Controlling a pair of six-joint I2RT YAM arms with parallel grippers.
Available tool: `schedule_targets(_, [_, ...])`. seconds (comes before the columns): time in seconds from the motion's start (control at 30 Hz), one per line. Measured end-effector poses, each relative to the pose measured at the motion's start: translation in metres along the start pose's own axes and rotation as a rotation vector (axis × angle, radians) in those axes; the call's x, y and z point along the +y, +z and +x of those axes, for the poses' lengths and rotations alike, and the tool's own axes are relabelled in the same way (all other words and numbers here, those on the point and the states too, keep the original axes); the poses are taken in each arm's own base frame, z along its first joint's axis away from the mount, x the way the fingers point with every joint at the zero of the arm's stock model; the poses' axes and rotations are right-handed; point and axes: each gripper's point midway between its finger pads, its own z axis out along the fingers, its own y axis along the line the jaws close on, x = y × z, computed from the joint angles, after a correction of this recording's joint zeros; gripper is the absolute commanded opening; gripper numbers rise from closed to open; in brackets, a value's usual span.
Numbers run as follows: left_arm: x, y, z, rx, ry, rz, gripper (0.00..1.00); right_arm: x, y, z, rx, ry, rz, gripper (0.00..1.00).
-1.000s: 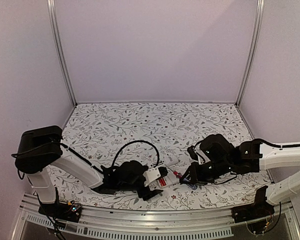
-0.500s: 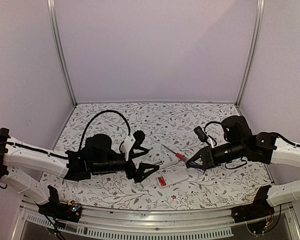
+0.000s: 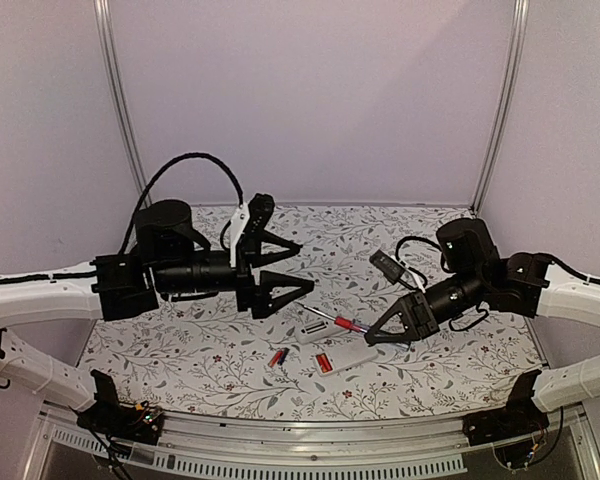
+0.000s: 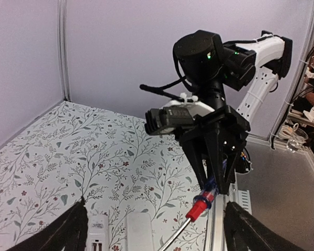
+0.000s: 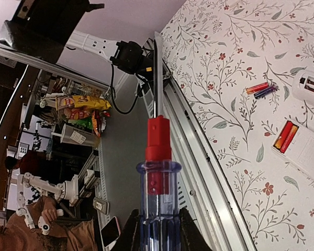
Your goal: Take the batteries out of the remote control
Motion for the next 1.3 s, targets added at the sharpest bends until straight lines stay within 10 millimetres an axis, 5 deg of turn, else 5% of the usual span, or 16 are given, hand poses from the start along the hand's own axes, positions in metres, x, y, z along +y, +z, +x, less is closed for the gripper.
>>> schedule_targets(0.13, [-0.013, 0.029, -0.008, 0.089, 0.109, 0.04, 0.66, 0.001, 0.002, -0.001, 0.02, -0.005, -0.005, 0.0])
schedule_targets(0.33, [-0.034, 0.061, 0.059, 0.344, 0.203, 0.123, 0.58, -0.001, 0.003, 0.001, 0.039, 0.002, -0.002, 0.0])
schedule_targets(0.47, [-0.032, 0.062, 0.091, 0.456, 0.229, 0.14, 0.51, -0.001, 0.003, 0.001, 0.042, -0.003, 0.0, 0.0])
schedule_targets(0.9, [-0.037, 0.059, 0.109, 0.54, 0.288, 0.157, 0.0, -0.003, 0.004, 0.006, 0.068, 0.021, -0.001, 0.0])
schedule_targets(1.03, [-0.039, 0.059, 0.11, 0.544, 0.276, 0.156, 0.03, -0.003, 0.004, 0.007, 0.07, 0.024, 0.001, 0.0])
schedule_targets(1.17, [-0.038, 0.059, 0.111, 0.55, 0.256, 0.142, 0.61, -0.004, 0.005, 0.007, 0.078, 0.03, -0.004, 0.0])
schedule_targets(1.3, [-0.039, 0.059, 0.112, 0.541, 0.237, 0.124, 0.78, -0.006, 0.008, 0.005, 0.076, 0.021, -0.003, 0.0])
